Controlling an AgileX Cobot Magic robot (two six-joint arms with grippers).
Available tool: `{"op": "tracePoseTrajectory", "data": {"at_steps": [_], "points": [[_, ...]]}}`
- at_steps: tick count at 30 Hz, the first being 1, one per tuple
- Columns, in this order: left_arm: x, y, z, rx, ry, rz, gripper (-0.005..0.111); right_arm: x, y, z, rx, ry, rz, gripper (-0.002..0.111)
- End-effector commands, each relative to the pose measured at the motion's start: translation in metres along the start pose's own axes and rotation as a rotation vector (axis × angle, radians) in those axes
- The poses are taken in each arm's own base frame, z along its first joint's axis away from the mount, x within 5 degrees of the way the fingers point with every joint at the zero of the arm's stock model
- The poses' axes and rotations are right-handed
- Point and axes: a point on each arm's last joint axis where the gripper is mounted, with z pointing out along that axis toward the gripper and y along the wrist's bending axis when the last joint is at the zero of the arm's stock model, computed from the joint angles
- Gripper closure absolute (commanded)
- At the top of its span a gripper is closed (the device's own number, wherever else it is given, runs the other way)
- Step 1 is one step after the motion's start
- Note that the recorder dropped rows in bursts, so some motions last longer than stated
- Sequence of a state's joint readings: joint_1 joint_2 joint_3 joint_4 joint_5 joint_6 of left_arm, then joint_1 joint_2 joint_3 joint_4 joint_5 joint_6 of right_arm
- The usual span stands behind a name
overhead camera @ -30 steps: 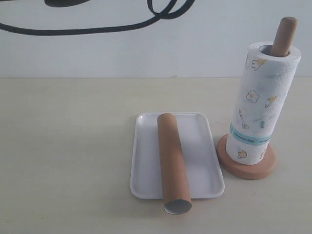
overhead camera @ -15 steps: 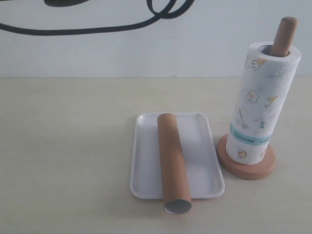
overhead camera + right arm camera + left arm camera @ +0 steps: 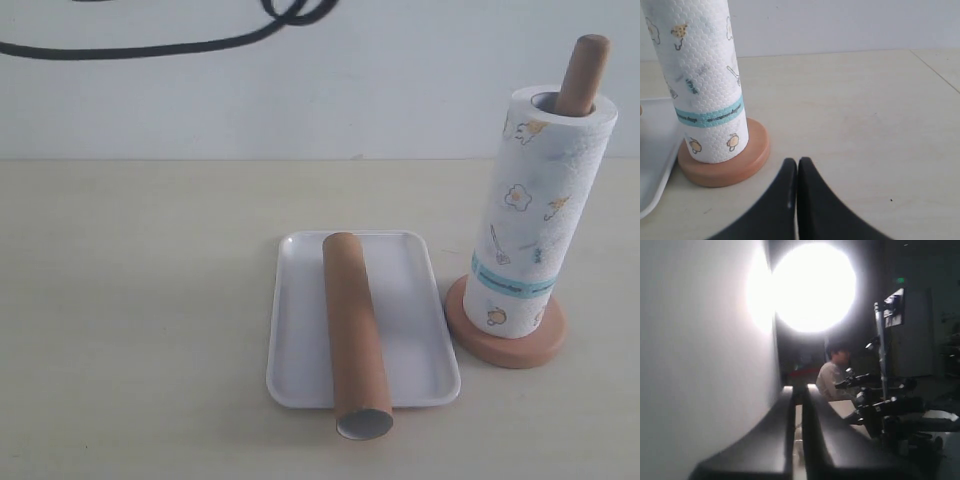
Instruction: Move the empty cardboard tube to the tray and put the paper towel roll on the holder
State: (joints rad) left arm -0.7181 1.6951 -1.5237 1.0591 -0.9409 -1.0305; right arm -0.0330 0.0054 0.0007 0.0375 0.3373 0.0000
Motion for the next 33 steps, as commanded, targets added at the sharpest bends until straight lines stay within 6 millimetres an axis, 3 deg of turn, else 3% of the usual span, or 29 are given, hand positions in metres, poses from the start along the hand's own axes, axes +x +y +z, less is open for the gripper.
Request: {"op": "tracePoseTrajectory", "data": {"at_steps": [1, 7, 13, 16, 18, 20, 21, 22, 23, 25, 28, 30, 33], "points": [[-0.029, -0.012, -0.030, 0.221, -0.045, 0.117, 0.102, -0.001, 0.000, 0.000, 0.004, -0.009, 0.002, 0.108], [-0.038, -0.009, -0.043, 0.197, 0.044, 0.052, 0.102, -0.001, 0.000, 0.000, 0.004, -0.009, 0.002, 0.108], [-0.068, -0.012, -0.060, -0.184, 0.242, -0.004, 0.102, -0.001, 0.000, 0.000, 0.004, -0.009, 0.002, 0.108], [-0.085, -0.030, -0.082, -0.303, 0.348, 0.170, 0.102, -0.001, 0.000, 0.000, 0.004, -0.009, 0.002, 0.108], [-0.102, -0.051, -0.106, -0.422, 0.337, 0.220, 0.102, -0.001, 0.000, 0.000, 0.004, -0.009, 0.002, 0.108], [-0.118, -0.064, -0.145, -0.718, 0.257, 0.206, 0.102, -0.001, 0.000, 0.000, 0.004, -0.009, 0.002, 0.108], [-0.122, -0.072, -0.179, -0.952, 0.186, 0.179, 0.102, -0.001, 0.000, 0.000, 0.004, -0.009, 0.002, 0.108], [-0.122, -0.076, -0.193, -1.046, 0.142, 0.144, 0.102, -0.001, 0.000, 0.000, 0.004, -0.009, 0.002, 0.108], [-0.117, -0.089, -0.225, -1.226, 0.061, 0.081, 0.102, -0.001, 0.000, 0.000, 0.004, -0.009, 0.002, 0.108], [-0.104, -0.113, -0.258, -1.349, 0.016, 0.051, 0.102, -0.001, 0.000, 0.000, 0.004, -0.009, 0.002, 0.108], [-0.091, -0.143, -0.291, -1.454, -0.057, 0.038, 0.102, -0.001, 0.000, 0.000, 0.004, -0.009, 0.002, 0.108], [-0.085, -0.159, -0.307, -1.509, -0.164, -0.097, 0.102, -0.001, 0.000, 0.000, 0.004, -0.009, 0.002, 0.108], [-0.086, -0.174, -0.313, -1.468, -0.251, -0.181, 0.102, -0.001, 0.000, 0.000, 0.004, -0.009, 0.002, 0.108]]}}
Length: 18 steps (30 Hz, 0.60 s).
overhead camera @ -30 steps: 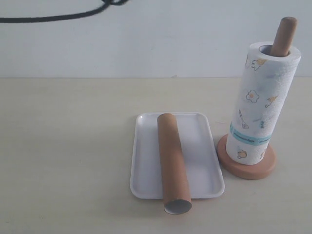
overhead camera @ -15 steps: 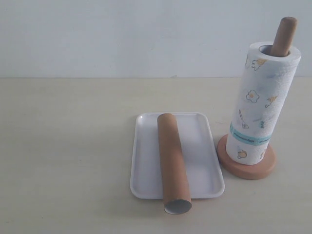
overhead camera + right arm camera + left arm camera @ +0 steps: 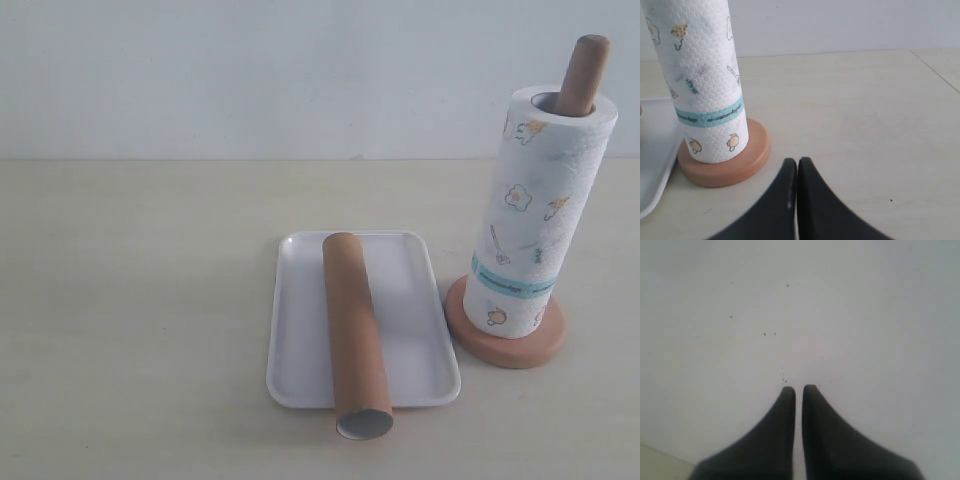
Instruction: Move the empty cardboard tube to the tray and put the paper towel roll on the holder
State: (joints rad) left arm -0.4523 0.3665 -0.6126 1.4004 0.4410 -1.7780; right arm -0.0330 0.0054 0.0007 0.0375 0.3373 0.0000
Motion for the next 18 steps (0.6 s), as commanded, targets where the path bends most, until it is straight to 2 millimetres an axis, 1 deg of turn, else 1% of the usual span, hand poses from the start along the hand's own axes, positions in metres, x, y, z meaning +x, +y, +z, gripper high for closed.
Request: {"op": "tracePoseTrajectory", "data": {"at_steps": [1, 3, 5, 7, 9, 11, 12, 13, 14, 16, 17, 18], "points": [[0.000, 0.005, -0.014, 0.021, 0.001, -0.127, 0.102, -0.001, 0.000, 0.000, 0.004, -0.009, 0.002, 0.108], [-0.001, 0.002, -0.016, 0.057, 0.001, -0.113, 0.102, -0.001, 0.000, 0.000, 0.004, -0.009, 0.002, 0.108], [-0.001, 0.001, -0.017, 0.068, 0.019, -0.006, 0.102, -0.001, 0.000, 0.000, 0.004, -0.009, 0.002, 0.108], [0.004, 0.001, -0.017, 0.066, 0.078, 0.238, 0.102, -0.001, 0.000, 0.000, 0.004, -0.009, 0.002, 0.108], [0.014, 0.004, -0.018, 0.075, 0.183, 0.508, 0.102, -0.001, 0.000, 0.000, 0.004, -0.009, 0.002, 0.108], [0.028, 0.003, -0.021, 0.167, 0.305, 0.760, 0.102, -0.001, 0.000, 0.000, 0.004, -0.009, 0.002, 0.108], [0.033, 0.002, -0.023, 0.213, 0.350, 0.829, 0.102, -0.001, 0.000, 0.000, 0.004, -0.009, 0.002, 0.108], [0.037, 0.000, -0.025, 0.277, 0.384, 0.880, 0.102, -0.001, 0.000, 0.000, 0.004, -0.009, 0.002, 0.108], [0.040, -0.003, -0.027, 0.328, 0.398, 0.887, 0.102, -0.001, 0.000, 0.000, 0.004, -0.009, 0.002, 0.108], [0.041, -0.007, -0.028, 0.361, 0.401, 0.843, 0.102, -0.001, 0.000, 0.000, 0.004, -0.009, 0.002, 0.108], [0.041, -0.007, -0.028, 0.353, 0.411, 0.795, 0.102, -0.001, 0.000, 0.000, 0.004, -0.009, 0.002, 0.108], [0.043, -0.007, -0.028, 0.350, 0.416, 0.785, 0.102, -0.001, 0.000, 0.000, 0.004, -0.009, 0.002, 0.108]]}}
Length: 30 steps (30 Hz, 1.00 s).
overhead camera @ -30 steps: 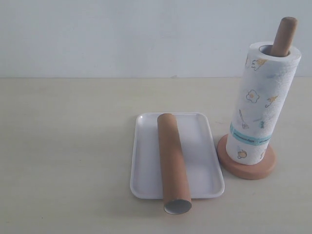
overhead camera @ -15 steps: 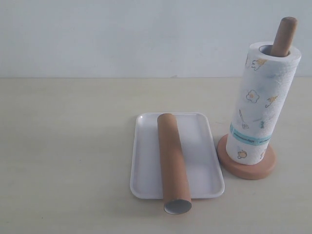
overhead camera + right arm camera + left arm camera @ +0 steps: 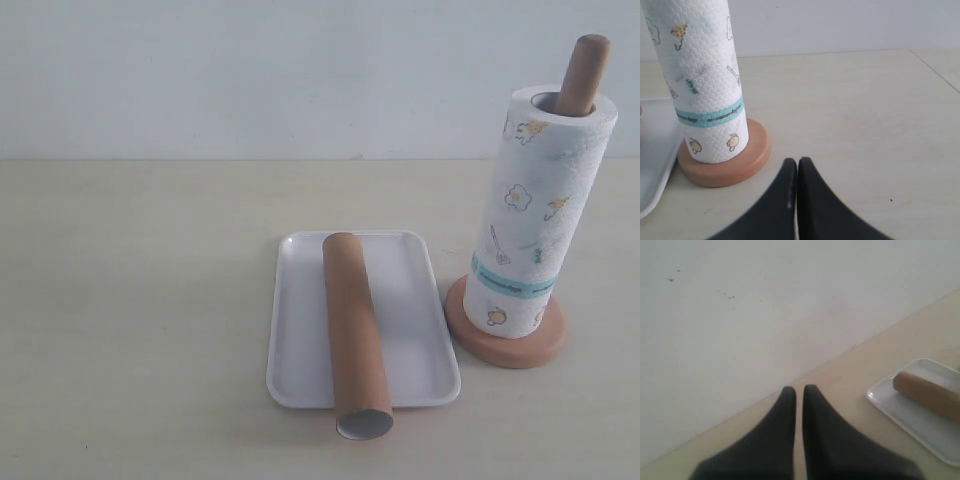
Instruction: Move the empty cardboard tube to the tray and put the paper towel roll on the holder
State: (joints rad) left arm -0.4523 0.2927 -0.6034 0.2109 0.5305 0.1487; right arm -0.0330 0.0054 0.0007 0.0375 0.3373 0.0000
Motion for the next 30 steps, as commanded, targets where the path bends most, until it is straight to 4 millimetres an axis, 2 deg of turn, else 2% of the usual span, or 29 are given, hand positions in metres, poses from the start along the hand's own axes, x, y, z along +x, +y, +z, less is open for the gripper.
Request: {"op": "tracePoseTrajectory", "data": {"at_steps": [1, 6, 10, 15, 24, 27, 30], "points": [[0.006, -0.006, 0.002, 0.045, 0.024, -0.025, 0.102, -0.001, 0.000, 0.000, 0.004, -0.009, 0.002, 0.108], [0.033, -0.012, 0.014, -0.008, 0.049, -0.101, 0.102, -0.001, 0.000, 0.000, 0.004, -0.009, 0.002, 0.108], [0.073, -0.017, 0.020, -0.229, -0.161, -0.312, 0.102, -0.001, 0.000, 0.000, 0.004, -0.009, 0.002, 0.108], [0.125, -0.029, 0.019, -0.348, -0.225, -0.491, 0.102, -0.001, 0.000, 0.000, 0.004, -0.009, 0.002, 0.108], [0.146, -0.033, 0.017, -0.387, -0.010, -0.556, 0.102, -0.001, 0.000, 0.000, 0.004, -0.009, 0.002, 0.108], [0.147, -0.033, 0.017, -0.388, 0.007, -0.546, 0.102, -0.001, 0.000, 0.000, 0.004, -0.009, 0.002, 0.108], [0.147, -0.035, 0.017, -0.369, -0.012, -0.651, 0.102, -0.001, 0.000, 0.000, 0.004, -0.009, 0.002, 0.108]]}}
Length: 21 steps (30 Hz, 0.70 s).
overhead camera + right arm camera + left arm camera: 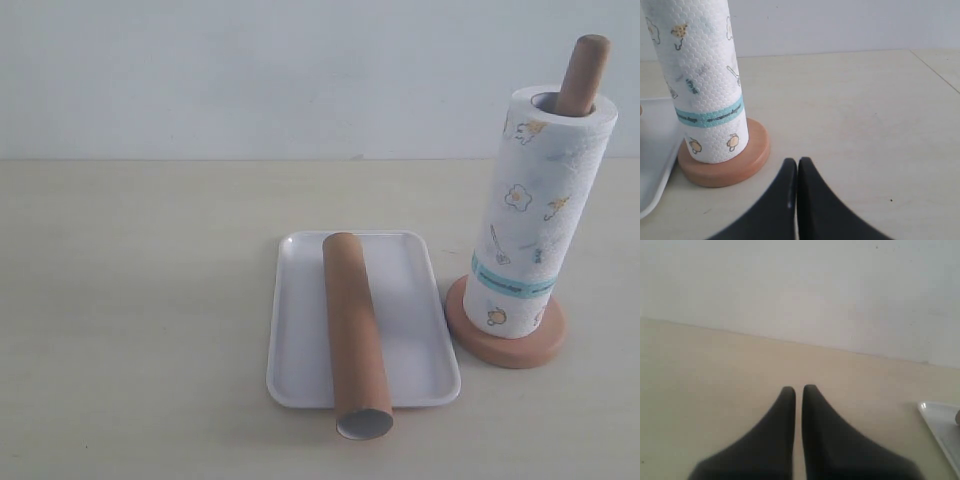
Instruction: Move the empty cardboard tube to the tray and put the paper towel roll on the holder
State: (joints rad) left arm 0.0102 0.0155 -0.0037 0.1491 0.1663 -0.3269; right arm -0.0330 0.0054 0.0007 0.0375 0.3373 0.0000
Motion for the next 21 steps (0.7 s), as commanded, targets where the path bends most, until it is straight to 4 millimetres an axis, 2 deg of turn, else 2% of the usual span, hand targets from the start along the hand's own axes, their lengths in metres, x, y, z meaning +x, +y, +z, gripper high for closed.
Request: {"op": "tracePoseTrajectory", "data": {"at_steps": [1, 4, 8, 10, 18, 21], "points": [[0.002, -0.002, 0.000, 0.024, 0.015, -0.139, 0.102, -0.001, 0.000, 0.000, 0.004, -0.009, 0.002, 0.108], [0.005, -0.005, -0.001, 0.056, 0.042, -0.184, 0.102, -0.001, 0.000, 0.000, 0.004, -0.009, 0.002, 0.108], [0.012, -0.006, -0.002, 0.076, 0.115, 0.086, 0.102, -0.001, 0.000, 0.000, 0.004, -0.009, 0.002, 0.108], [0.013, -0.006, -0.002, 0.079, 0.118, 0.141, 0.102, -0.001, 0.000, 0.000, 0.004, -0.009, 0.002, 0.108], [0.013, -0.006, -0.002, 0.071, 0.128, 0.029, 0.102, -0.001, 0.000, 0.000, 0.004, -0.009, 0.002, 0.108], [0.013, -0.006, -0.002, 0.071, 0.130, 0.039, 0.102, -0.001, 0.000, 0.000, 0.004, -0.009, 0.002, 0.108]]}}
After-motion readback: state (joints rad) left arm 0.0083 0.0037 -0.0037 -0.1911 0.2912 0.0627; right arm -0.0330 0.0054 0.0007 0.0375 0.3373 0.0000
